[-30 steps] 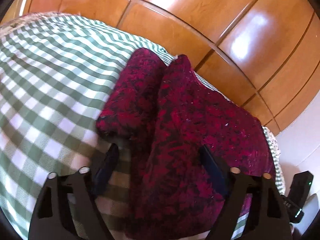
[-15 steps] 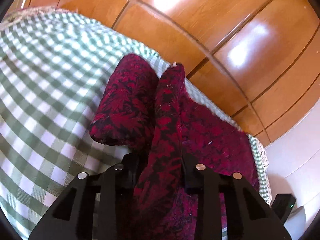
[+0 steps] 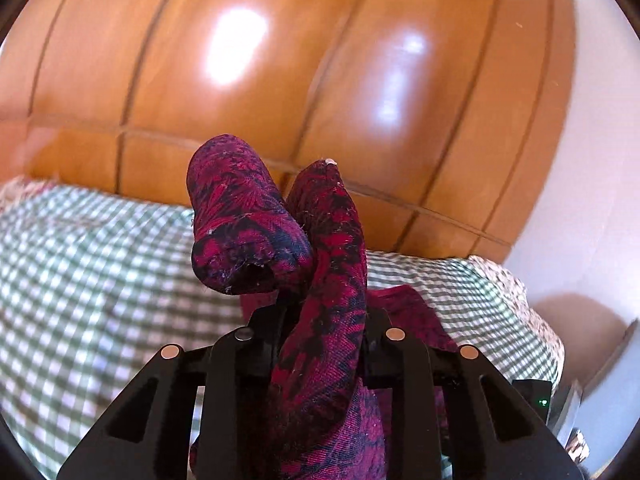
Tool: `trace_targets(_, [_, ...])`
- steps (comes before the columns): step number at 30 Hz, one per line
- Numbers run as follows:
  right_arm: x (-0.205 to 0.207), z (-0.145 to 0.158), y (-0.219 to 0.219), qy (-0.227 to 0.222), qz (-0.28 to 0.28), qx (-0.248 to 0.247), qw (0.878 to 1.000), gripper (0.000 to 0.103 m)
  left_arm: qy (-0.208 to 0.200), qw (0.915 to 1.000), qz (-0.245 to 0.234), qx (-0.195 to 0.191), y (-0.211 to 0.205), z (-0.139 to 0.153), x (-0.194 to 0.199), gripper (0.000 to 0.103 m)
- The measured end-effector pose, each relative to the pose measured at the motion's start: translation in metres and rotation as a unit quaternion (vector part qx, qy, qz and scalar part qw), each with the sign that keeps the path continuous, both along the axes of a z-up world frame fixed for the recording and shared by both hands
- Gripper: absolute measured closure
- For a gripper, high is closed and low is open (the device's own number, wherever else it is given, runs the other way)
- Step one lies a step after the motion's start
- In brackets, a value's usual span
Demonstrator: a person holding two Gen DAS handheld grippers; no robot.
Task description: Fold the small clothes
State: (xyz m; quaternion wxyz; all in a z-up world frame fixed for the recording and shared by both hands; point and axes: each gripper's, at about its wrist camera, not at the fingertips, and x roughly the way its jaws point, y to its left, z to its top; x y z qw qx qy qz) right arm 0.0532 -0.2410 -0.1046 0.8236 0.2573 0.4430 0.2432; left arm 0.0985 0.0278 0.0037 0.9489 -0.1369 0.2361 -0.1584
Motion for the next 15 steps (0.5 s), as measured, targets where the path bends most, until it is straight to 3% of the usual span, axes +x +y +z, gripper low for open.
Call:
trace_targets(6, [0.004,-0.001,-0.007,0.013,-0.001,0.021,1.0,0.078,-0.013,0.9983,-0.05,0.028,-0.042,0.007,0.008,0.077])
trace_targets(8, [0.004,0.0,-0.009,0.016,0.001,0.03,0.999,0.074,-0.014,0.9974,-0.06,0.036,-0.055,0.007,0.01,0.077])
trace_targets(12, [0.003,0.014,-0.017,0.005,-0.003,0.054,0.998,0.053,-0.015,0.9956,-0.078,0.049,-0.075,0.006,0.012,0.077])
trace_targets(15, [0.002,0.031,-0.029,-0.03,-0.021,0.04,0.999,0.051,-0.017,0.9947,-0.085,0.056,-0.084,0.004,0.012,0.077])
